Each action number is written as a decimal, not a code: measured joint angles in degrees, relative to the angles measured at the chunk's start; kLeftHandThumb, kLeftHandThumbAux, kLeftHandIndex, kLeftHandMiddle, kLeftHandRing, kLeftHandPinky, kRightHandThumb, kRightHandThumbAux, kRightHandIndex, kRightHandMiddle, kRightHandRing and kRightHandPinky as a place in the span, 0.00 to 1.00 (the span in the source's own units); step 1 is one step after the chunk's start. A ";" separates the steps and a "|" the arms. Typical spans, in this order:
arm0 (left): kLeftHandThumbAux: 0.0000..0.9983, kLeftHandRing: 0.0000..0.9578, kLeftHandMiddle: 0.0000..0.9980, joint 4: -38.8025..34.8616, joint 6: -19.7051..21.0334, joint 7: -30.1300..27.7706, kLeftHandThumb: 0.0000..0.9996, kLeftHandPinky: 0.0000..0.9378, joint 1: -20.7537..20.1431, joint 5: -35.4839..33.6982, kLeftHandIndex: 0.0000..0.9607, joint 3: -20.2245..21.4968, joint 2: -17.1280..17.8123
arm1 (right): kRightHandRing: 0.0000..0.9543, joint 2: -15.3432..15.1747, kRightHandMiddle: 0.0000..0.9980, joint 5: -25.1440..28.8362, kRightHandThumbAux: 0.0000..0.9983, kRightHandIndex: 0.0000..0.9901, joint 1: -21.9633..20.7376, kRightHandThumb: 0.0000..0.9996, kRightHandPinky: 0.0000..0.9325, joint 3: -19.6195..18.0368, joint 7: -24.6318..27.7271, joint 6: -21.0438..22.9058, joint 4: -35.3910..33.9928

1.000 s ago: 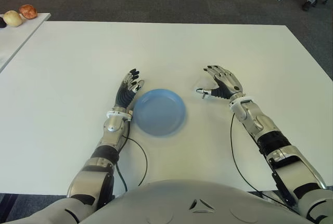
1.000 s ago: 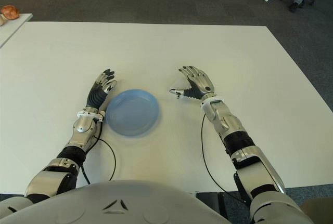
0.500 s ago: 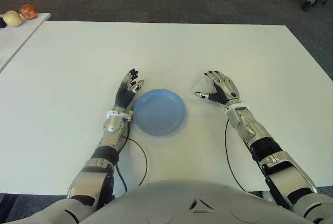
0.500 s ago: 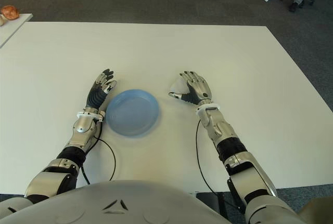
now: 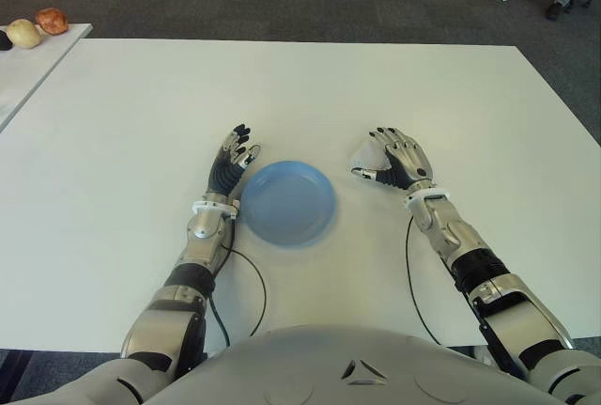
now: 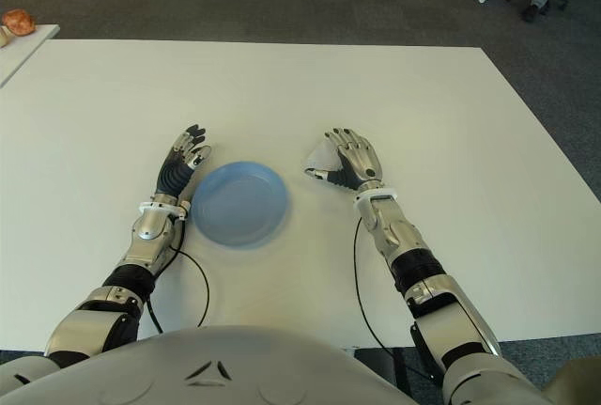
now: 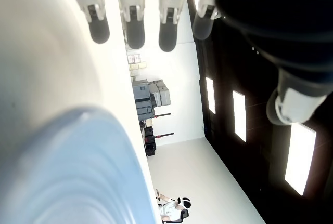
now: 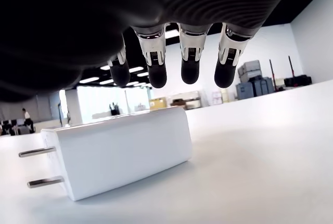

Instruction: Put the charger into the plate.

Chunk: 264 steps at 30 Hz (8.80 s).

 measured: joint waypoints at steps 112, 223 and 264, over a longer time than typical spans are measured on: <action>0.47 0.14 0.14 -2.59 0.35 0.05 0.00 0.14 1.52 0.47 0.08 -0.14 -0.19 | 0.00 2.05 0.00 1.20 0.18 0.00 -6.63 0.30 0.00 3.97 3.29 1.26 12.02; 0.49 0.12 0.14 -3.84 0.35 -2.55 0.00 0.11 2.41 -0.83 0.05 0.01 0.03 | 0.80 -0.83 0.54 10.66 0.67 0.41 -7.82 0.85 0.83 -1.23 6.70 -11.70 5.72; 0.49 0.15 0.16 -2.19 0.20 -1.61 0.00 0.15 1.35 -0.61 0.10 0.02 -0.12 | 0.88 3.23 0.54 8.92 0.68 0.40 3.55 0.85 0.89 -7.61 21.36 -2.97 -41.73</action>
